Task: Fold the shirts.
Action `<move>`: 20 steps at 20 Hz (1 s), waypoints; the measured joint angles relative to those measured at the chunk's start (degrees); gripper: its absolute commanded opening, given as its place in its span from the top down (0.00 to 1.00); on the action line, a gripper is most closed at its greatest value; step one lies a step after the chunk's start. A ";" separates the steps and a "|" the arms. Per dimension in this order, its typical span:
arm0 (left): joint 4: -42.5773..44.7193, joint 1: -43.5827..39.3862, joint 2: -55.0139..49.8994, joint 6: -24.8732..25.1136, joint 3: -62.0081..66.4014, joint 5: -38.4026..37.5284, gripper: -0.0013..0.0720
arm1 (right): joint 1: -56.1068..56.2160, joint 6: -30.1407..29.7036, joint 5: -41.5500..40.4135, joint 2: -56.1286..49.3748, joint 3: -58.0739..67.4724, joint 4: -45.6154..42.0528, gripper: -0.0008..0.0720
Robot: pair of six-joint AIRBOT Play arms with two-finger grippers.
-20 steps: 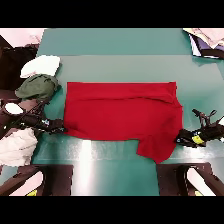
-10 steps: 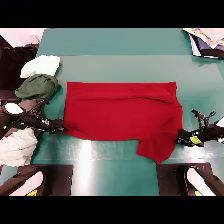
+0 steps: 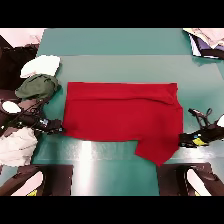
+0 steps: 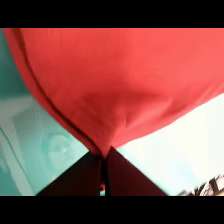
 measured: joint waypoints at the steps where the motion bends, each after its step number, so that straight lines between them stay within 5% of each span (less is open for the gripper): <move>1: 0.07 0.00 1.44 -0.13 0.17 -1.51 0.95 | -0.44 0.20 2.47 2.34 1.27 -1.18 0.97; 8: -2.16 -0.02 10.40 -2.21 3.58 -8.61 0.95 | -1.68 0.57 6.16 12.50 10.08 -2.29 0.97; 15: -3.28 -0.07 6.93 -2.78 9.86 1.73 0.95 | 4.07 0.63 -3.34 2.25 18.80 -1.31 0.97; 20: -7.65 -0.07 -5.90 -1.68 17.79 11.47 0.95 | 6.64 0.76 -11.30 -13.07 28.85 -1.09 0.97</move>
